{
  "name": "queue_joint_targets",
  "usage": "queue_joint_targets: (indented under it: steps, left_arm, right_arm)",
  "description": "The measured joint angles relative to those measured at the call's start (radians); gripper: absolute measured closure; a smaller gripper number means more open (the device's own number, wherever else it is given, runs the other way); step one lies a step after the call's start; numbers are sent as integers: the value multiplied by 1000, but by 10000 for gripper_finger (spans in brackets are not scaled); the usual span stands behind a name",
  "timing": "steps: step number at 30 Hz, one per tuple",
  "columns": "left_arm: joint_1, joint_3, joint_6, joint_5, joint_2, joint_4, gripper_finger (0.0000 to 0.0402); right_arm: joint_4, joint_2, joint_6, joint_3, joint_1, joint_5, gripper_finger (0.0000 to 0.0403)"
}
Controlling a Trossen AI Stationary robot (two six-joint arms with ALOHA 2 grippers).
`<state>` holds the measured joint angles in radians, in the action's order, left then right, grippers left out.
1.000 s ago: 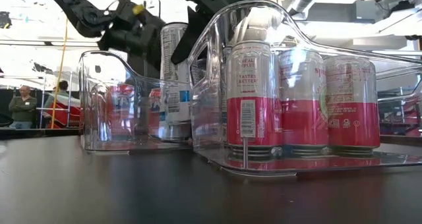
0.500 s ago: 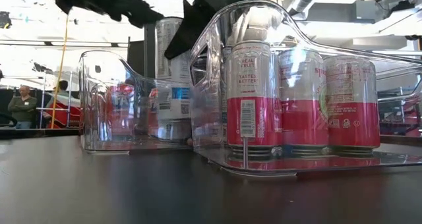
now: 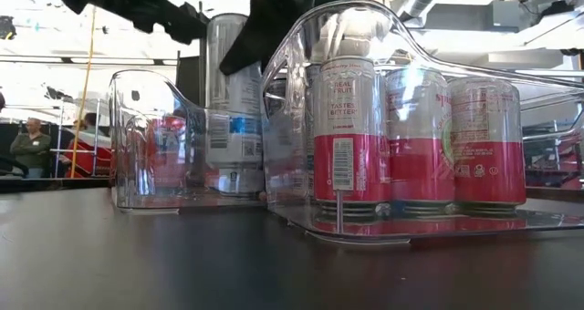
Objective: Sort soda cans
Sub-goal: Put the white soda can in the center transparent bin
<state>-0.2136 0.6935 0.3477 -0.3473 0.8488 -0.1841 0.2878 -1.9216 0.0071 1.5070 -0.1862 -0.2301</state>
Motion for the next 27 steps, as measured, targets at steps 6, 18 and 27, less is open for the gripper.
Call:
queue_joint_targets:
  steps: [6, 18, 27]
  left_arm:
    - [82, -32, -2, 84, 50, 39, 132]
    - [228, -32, 19, 92, 63, 38, 132]
    - [289, -33, 36, 96, 179, 58, 132]
  right_arm:
    - [11, -18, 24, 1, 30, -5, 160]
    - [25, -49, 64, 3, 51, -7, 161]
    - [25, -49, 71, 3, 53, -7, 149]
